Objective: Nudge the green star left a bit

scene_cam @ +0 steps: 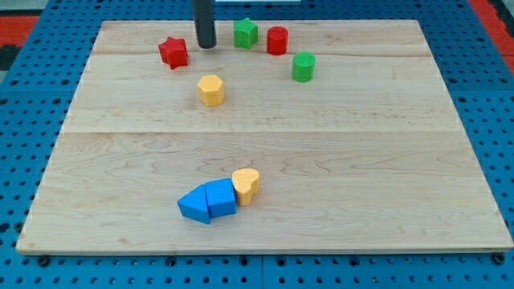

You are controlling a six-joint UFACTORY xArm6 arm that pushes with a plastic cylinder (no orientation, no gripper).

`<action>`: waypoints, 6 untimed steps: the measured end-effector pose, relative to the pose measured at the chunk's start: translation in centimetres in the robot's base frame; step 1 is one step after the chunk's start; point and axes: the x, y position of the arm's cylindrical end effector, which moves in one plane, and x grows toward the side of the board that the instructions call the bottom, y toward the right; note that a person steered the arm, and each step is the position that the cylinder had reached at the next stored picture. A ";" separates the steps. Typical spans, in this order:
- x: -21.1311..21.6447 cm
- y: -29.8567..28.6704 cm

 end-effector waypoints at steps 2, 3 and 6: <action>2.1 15.7; -1.0 18.9; -5.5 4.8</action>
